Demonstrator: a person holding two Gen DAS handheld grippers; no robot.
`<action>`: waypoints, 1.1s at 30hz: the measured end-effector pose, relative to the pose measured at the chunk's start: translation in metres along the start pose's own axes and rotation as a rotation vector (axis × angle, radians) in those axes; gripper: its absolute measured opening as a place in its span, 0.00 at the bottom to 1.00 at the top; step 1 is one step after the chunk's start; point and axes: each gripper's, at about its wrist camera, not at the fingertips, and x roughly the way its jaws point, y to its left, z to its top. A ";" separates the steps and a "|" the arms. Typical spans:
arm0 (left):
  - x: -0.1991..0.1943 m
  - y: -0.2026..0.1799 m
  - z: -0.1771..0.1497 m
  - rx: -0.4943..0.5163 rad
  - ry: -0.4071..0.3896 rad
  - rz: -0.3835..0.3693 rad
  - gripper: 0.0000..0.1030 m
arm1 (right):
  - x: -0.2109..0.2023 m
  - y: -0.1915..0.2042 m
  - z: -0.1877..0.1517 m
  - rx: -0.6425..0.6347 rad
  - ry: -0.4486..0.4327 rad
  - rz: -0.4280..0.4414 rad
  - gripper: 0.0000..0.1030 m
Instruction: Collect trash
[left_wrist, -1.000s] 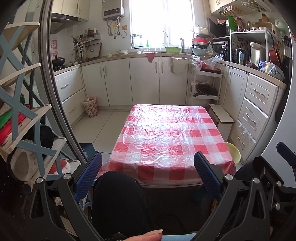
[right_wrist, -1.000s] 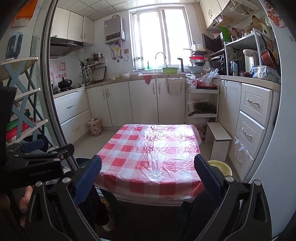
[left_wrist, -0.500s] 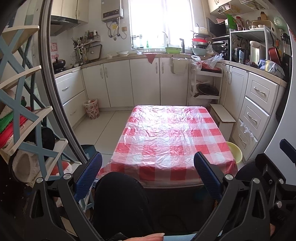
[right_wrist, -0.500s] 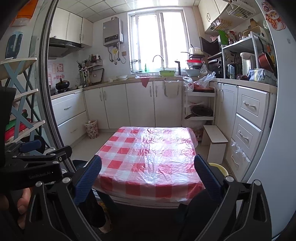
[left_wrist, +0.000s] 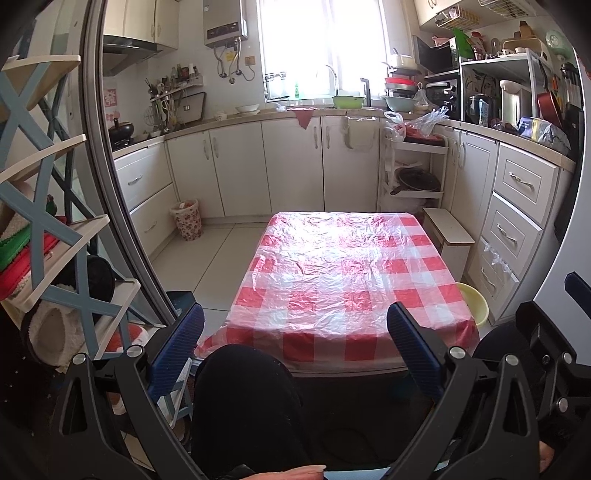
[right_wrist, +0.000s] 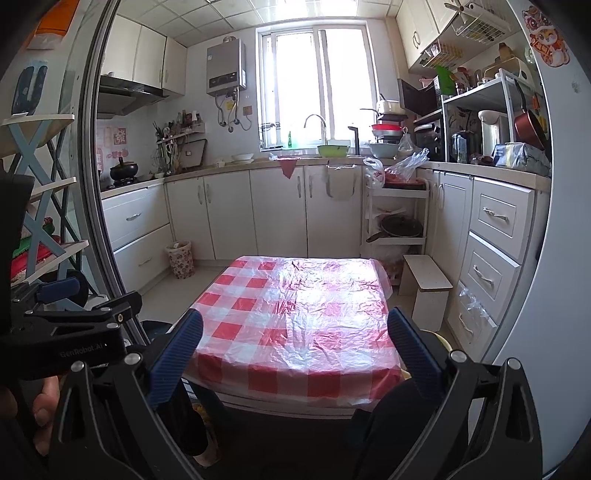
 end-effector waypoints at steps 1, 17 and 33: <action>0.000 0.000 0.000 0.000 -0.001 0.000 0.93 | 0.000 0.000 0.000 0.001 0.000 0.002 0.93; 0.000 0.001 0.000 0.004 0.002 0.005 0.93 | -0.001 -0.004 0.003 0.001 -0.005 -0.007 0.93; 0.008 0.007 0.001 0.018 0.015 0.003 0.93 | 0.005 -0.002 0.003 -0.002 -0.001 -0.021 0.93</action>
